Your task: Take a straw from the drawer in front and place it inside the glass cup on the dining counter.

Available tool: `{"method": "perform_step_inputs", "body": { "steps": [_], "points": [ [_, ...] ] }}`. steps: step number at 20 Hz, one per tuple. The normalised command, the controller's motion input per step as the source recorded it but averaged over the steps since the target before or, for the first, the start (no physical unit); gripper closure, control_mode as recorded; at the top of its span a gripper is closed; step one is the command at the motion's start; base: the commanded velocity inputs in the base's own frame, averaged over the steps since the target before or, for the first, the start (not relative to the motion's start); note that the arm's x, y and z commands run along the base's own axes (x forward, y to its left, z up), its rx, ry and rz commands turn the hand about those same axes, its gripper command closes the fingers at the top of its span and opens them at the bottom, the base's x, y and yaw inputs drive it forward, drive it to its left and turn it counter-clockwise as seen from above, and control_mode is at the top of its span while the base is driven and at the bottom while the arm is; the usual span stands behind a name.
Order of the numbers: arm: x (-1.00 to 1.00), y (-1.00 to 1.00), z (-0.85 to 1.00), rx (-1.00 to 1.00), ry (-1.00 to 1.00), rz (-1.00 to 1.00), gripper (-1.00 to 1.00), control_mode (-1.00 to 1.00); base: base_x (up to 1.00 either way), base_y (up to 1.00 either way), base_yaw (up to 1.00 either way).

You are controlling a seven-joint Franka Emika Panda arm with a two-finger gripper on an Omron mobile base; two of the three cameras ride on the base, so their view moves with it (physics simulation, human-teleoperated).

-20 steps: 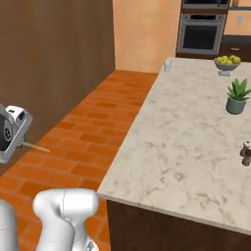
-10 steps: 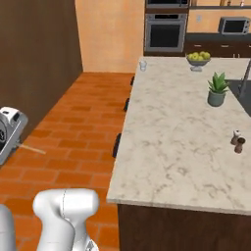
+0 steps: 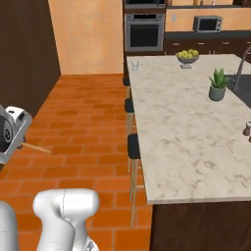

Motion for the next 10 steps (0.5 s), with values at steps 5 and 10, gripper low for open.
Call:
{"method": "perform_step_inputs", "body": {
  "steps": [5, 10],
  "points": [
    [0.00, 0.00, 0.00, 0.00, 0.00, 0.00, 1.00, 1.00, 0.78, 1.00, -0.24],
    [0.00, 0.00, 0.00, 0.00, 0.00, 0.00, 1.00, 1.00, 0.98, 1.00, -0.32]
  ]
}}
